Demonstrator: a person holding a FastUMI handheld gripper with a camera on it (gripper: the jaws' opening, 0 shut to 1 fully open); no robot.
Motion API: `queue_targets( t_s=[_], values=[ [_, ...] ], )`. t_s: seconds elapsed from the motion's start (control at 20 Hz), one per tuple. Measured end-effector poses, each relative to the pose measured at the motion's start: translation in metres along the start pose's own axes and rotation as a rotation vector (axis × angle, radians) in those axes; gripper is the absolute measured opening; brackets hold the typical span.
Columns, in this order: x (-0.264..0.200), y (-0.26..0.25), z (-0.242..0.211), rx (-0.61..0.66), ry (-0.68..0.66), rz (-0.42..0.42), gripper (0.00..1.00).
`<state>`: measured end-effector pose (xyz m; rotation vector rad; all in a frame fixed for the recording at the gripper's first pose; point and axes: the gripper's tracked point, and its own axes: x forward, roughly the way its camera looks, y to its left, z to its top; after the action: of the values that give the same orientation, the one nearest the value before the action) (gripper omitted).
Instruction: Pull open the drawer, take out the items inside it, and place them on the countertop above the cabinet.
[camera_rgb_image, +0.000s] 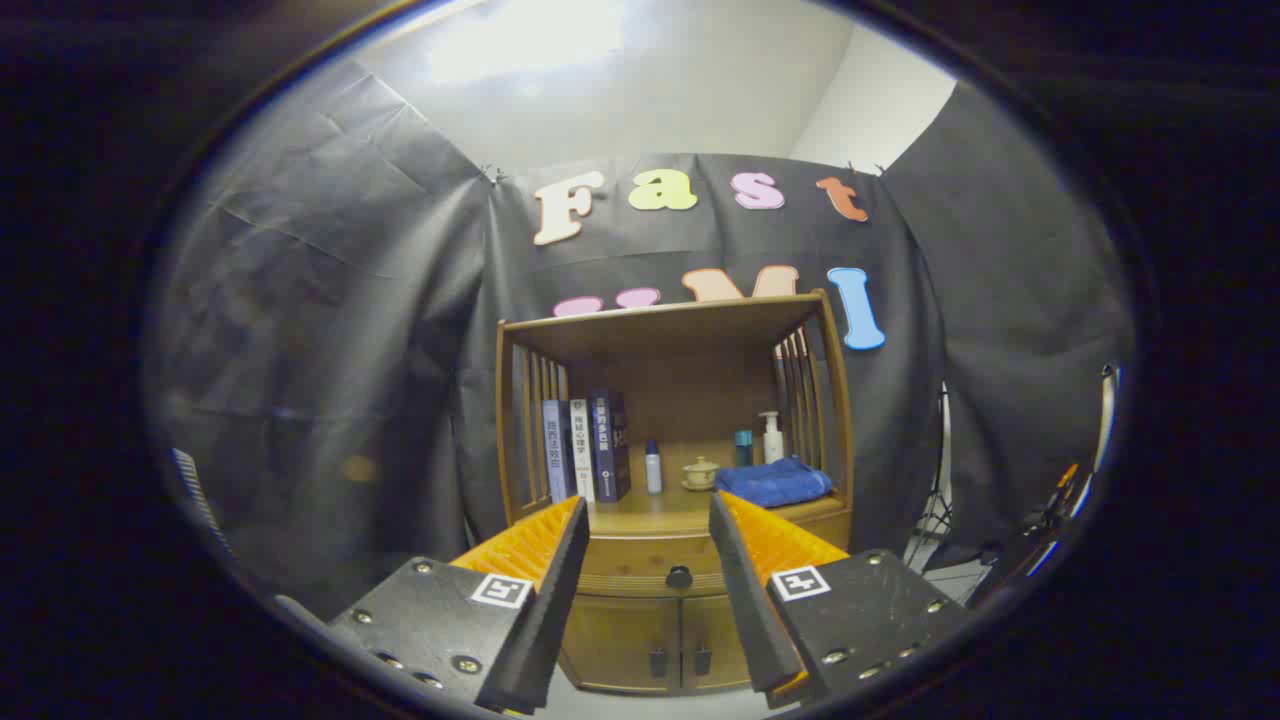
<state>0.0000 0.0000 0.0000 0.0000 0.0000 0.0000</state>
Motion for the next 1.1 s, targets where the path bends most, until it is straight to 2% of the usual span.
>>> queue_targets(
  t_s=[0.75,0.95,1.1],
  values=[
    [-0.008,-0.015,-0.008,-0.003,0.038,-0.053,0.73],
    [0.008,-0.028,-0.013,-0.047,0.034,-0.113,0.73],
    [0.034,-0.025,-0.034,-0.055,0.062,-0.140,0.73]
  ],
)
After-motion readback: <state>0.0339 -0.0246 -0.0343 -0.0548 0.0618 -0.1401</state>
